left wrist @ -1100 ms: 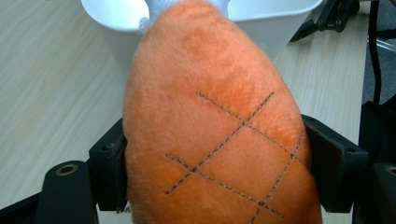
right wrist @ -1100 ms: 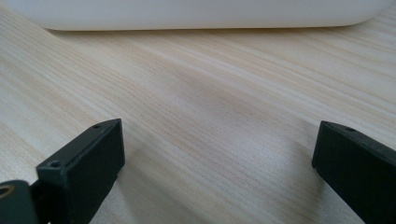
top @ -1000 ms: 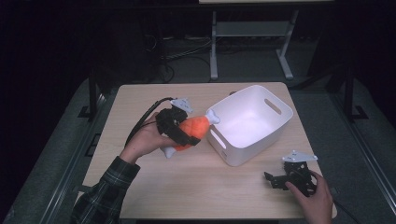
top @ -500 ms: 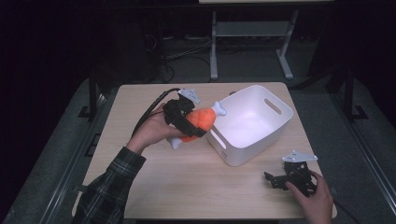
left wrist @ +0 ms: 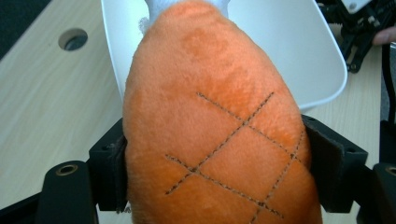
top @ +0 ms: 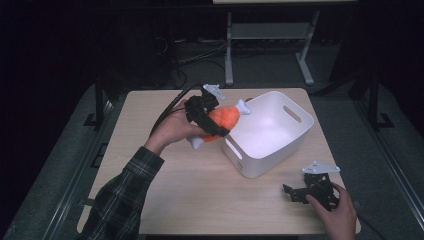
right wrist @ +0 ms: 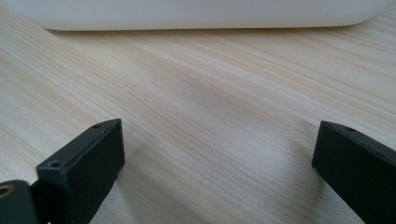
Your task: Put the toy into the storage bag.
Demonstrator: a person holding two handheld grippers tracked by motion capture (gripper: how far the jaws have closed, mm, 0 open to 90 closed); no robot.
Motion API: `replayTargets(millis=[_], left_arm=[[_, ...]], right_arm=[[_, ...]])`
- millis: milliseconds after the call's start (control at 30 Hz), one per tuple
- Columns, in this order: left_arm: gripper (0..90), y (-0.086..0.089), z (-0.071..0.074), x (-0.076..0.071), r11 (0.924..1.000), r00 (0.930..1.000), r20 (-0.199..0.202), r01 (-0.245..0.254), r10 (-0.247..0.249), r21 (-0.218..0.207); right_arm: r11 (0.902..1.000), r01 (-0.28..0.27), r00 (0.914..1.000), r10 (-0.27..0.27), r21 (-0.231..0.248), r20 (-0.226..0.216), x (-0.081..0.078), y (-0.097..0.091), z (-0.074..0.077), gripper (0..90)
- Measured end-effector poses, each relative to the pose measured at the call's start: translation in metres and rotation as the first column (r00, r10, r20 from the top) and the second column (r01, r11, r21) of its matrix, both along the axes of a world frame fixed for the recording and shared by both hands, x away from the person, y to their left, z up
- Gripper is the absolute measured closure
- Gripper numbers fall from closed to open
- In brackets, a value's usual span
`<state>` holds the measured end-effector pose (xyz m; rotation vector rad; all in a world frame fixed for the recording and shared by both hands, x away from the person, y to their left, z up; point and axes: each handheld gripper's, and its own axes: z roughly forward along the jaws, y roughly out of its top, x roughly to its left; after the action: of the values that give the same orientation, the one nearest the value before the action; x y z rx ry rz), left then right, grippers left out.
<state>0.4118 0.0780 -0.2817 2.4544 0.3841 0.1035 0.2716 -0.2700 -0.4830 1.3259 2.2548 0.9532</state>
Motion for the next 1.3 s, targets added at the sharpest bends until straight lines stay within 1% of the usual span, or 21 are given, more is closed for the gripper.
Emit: replayTargets(millis=[233, 367, 467, 633, 733, 867, 967, 1000, 1067, 1267, 1300], left_arm=[[21.8, -0.014, 0.004, 0.009, 1.0, 0.9999, 0.011, 0.004, -0.004, 0.005], [21.8, -0.023, 0.007, 0.014, 0.9997, 0.9998, 0.017, 0.012, -0.013, 0.021], [21.8, -0.029, 0.008, 0.017, 0.9997, 0.9997, 0.02, 0.016, -0.017, 0.016], [21.8, -0.04, 0.008, 0.023, 0.9995, 0.9995, 0.023, 0.022, -0.022, 0.024], [21.8, -0.047, 0.007, 0.025, 0.9996, 0.9994, 0.026, 0.021, -0.021, 0.016], [21.8, -0.054, 0.006, 0.029, 0.9995, 0.9994, 0.025, 0.022, -0.022, 0.023], [21.8, -0.06, 0.005, 0.032, 0.9995, 0.9992, 0.029, 0.027, -0.027, 0.017], [21.8, -0.061, 0.006, 0.033, 0.9993, 0.9992, 0.028, 0.029, -0.03, 0.023], [21.8, -0.066, 0.005, 0.035, 0.9996, 0.9993, 0.029, 0.025, -0.026, 0.016], [21.8, -0.077, 0.002, 0.041, 0.9993, 0.9986, 0.037, 0.037, -0.037, 0.006], [21.8, -0.079, 0.002, 0.042, 0.9992, 0.9985, 0.037, 0.039, -0.039, 0.011]], right_arm=[[1.0, 0.001, 1.0, -0.001, 0.0, 0.0, 0.0, 0.0, 0.0, 1.9], [1.0, 0.001, 1.0, -0.001, 0.0, -0.001, 0.0, 0.0, 0.0, 1.9], [1.0, 0.001, 1.0, -0.001, 0.0, 0.0, 0.0, 0.0, 0.0, 1.9], [1.0, 0.002, 1.0, -0.002, 0.0, 0.001, 0.0, 0.0, 0.0, 1.9], [1.0, 0.002, 1.0, -0.002, -0.002, 0.002, 0.0, 0.0, 0.0, 1.9], [1.0, 0.002, 1.0, -0.002, -0.001, 0.0, 0.0, 0.0, 0.0, 1.9], [1.0, 0.0, 1.0, 0.0, -0.002, -0.001, 0.0, 0.0, 0.0, 1.9], [1.0, 0.002, 1.0, -0.002, -0.002, 0.0, 0.0, 0.0, 0.0, 1.9], [1.0, 0.002, 1.0, -0.002, -0.002, 0.0, 0.0, 0.0, 0.0, 1.9], [1.0, 0.001, 1.0, -0.001, -0.001, 0.0, 0.0, 0.0, 0.0, 1.9], [1.0, 0.001, 1.0, -0.001, -0.001, 0.0, 0.0, 0.0, 0.0, 1.9]])
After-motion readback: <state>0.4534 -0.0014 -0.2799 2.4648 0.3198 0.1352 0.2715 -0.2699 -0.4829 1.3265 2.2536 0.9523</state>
